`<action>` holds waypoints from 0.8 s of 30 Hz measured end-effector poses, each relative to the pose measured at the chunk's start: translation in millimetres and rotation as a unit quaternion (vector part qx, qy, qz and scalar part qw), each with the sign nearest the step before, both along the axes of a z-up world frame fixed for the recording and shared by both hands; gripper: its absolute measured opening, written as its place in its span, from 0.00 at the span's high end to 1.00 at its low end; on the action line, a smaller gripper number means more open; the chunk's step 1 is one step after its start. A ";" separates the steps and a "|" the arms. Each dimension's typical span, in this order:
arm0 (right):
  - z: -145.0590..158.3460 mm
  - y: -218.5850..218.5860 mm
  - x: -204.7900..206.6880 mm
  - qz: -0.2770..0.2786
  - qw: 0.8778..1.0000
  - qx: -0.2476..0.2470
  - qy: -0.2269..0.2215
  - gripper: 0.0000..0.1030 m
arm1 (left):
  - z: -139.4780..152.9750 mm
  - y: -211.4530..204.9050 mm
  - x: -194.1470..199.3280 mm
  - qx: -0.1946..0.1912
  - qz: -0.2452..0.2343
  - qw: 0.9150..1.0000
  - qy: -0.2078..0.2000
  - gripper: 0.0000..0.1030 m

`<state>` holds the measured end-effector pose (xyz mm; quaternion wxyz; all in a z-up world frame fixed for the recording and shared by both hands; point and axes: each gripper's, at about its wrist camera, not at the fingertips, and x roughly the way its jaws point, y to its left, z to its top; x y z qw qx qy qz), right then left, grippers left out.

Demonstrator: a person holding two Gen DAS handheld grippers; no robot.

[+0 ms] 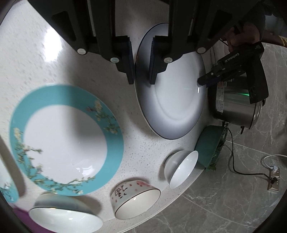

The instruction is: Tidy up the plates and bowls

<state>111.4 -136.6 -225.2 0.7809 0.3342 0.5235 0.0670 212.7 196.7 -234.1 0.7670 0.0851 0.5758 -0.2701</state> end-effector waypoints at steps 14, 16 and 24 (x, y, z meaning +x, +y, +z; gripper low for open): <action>-15.1 -44.1 -70.0 0.009 1.000 0.006 0.011 0.82 | -14.5 -37.0 -93.8 0.009 0.010 1.000 0.019 0.72; -20.3 -48.6 -73.4 0.012 1.000 0.008 0.014 0.82 | -17.6 -43.4 -100.4 0.014 0.012 1.000 0.019 0.72; -34.3 -54.1 -78.8 0.024 1.000 0.013 0.015 0.82 | -33.4 -47.1 -109.5 0.019 0.026 0.999 0.021 0.72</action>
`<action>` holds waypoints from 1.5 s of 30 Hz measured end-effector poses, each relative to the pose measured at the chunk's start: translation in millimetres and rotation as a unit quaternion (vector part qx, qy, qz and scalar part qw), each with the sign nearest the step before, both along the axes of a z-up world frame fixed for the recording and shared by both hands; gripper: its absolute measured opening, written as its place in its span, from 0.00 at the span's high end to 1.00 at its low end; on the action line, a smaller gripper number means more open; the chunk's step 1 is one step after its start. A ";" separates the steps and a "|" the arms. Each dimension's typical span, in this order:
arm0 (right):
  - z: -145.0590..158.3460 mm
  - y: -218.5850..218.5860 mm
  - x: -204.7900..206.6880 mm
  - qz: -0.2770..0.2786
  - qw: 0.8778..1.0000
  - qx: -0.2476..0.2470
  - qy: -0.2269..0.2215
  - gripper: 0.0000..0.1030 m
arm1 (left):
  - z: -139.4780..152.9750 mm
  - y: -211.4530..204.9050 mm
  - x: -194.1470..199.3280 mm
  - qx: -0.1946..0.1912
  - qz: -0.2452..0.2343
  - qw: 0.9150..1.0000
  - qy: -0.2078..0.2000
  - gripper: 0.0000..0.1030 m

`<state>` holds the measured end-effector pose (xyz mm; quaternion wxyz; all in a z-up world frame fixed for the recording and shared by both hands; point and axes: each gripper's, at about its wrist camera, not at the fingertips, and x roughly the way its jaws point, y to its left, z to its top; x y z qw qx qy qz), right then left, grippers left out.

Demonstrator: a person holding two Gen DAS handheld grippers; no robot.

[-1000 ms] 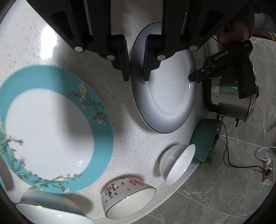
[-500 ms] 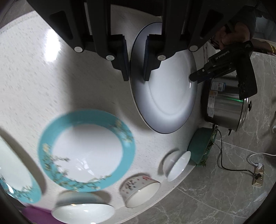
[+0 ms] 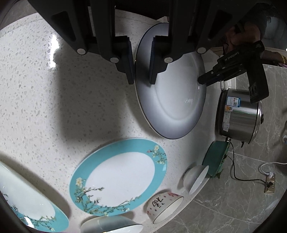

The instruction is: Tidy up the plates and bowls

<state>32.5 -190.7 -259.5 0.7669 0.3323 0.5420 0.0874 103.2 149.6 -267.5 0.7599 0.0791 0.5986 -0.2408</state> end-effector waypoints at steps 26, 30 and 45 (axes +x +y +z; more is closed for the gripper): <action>-6.8 6.9 10.2 0.000 1.000 -0.006 -0.010 0.69 | -3.9 17.1 31.3 -0.029 0.012 1.000 0.001 0.66; -2.8 9.7 10.5 -0.005 1.000 -0.012 -0.019 0.51 | 10.2 24.1 42.3 -0.039 0.016 0.999 -0.016 0.48; 95.2 -85.6 -68.4 -0.205 0.973 -0.033 -0.100 0.28 | 89.1 -25.0 103.3 -0.147 -0.114 0.982 -0.044 0.00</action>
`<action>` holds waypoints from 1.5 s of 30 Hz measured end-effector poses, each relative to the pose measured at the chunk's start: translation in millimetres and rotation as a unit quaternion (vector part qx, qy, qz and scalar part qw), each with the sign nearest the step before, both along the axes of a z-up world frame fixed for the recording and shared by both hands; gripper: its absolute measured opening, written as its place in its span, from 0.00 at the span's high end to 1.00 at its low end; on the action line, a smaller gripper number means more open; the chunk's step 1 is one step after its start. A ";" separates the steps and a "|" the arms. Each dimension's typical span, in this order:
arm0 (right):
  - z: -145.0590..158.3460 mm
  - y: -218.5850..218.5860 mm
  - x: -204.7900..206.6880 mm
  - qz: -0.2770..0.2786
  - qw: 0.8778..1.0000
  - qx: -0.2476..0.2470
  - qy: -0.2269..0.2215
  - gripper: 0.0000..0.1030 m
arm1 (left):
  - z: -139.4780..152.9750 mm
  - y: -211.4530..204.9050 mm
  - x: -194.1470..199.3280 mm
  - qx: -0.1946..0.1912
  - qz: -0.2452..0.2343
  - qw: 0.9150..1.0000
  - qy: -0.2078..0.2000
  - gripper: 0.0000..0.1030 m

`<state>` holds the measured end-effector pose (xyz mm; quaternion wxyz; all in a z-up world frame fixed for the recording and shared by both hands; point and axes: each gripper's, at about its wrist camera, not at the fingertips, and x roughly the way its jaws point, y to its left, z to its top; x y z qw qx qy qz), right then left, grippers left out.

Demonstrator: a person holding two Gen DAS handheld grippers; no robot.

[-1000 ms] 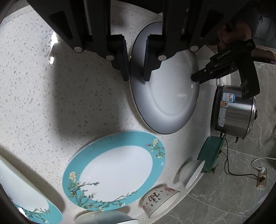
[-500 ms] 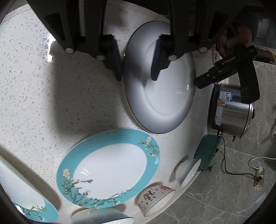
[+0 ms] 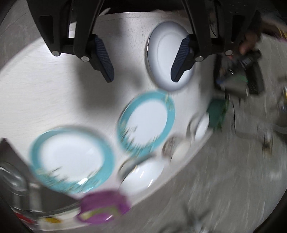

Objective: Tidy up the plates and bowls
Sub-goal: 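Move both tools to the larger teal floral plate and close on its rim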

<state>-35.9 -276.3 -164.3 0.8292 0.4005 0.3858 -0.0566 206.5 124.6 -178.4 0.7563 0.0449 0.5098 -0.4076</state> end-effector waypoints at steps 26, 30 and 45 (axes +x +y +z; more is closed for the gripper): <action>-98.0 -51.2 86.2 -0.004 0.992 0.128 -0.014 0.38 | -80.2 -149.3 97.3 0.063 -0.082 0.993 0.050 0.11; -104.3 -51.4 91.7 -0.002 0.992 0.126 -0.005 0.38 | -94.1 -162.8 101.2 0.066 -0.085 0.993 0.057 0.11; -100.6 -37.3 116.7 0.029 0.995 0.090 0.018 0.51 | -98.0 -180.9 95.7 0.086 -0.106 0.990 0.017 0.28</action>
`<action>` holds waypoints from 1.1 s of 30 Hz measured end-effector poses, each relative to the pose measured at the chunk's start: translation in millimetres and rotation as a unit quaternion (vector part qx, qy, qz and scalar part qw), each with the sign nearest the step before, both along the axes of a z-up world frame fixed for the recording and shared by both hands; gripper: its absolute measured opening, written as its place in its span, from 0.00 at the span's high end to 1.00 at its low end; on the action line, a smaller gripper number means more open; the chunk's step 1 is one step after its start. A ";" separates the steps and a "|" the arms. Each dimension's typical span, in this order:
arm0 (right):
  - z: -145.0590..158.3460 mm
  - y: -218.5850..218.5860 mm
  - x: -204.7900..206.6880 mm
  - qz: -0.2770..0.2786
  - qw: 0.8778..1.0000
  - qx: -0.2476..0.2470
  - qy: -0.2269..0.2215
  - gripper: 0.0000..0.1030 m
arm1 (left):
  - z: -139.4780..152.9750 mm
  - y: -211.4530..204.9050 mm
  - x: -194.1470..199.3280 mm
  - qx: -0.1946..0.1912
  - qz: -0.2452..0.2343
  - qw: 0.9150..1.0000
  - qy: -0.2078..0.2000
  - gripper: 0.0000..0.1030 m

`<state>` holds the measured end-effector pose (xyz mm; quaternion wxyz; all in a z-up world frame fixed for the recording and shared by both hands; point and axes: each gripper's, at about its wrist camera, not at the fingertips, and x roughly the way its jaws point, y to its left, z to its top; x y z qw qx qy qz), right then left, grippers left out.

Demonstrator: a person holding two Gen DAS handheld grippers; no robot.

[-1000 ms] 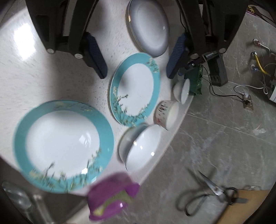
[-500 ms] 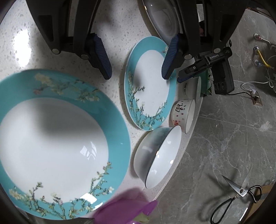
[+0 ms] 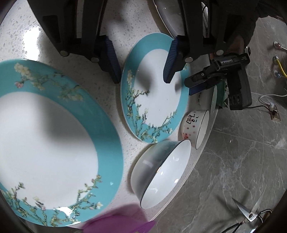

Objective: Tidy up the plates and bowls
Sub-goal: 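Move both tools to the larger teal floral plate and close on its rim, then lift the teal floral plate with both tools and lower it onto the grey plate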

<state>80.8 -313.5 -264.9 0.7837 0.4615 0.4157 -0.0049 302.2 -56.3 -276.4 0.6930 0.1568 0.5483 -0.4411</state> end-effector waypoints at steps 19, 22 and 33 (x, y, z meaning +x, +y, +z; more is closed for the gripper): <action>-0.3 3.1 11.4 0.004 0.997 -0.051 0.061 0.87 | 2.7 3.8 6.2 0.019 0.016 1.000 -0.017 0.82; 0.3 4.9 11.6 0.002 0.996 -0.057 0.063 0.87 | 4.4 0.8 2.2 0.030 0.017 0.999 -0.034 0.82; 11.2 5.2 12.6 0.002 0.996 -0.066 0.054 0.88 | 8.9 7.2 -4.0 0.047 0.023 0.997 -0.050 0.85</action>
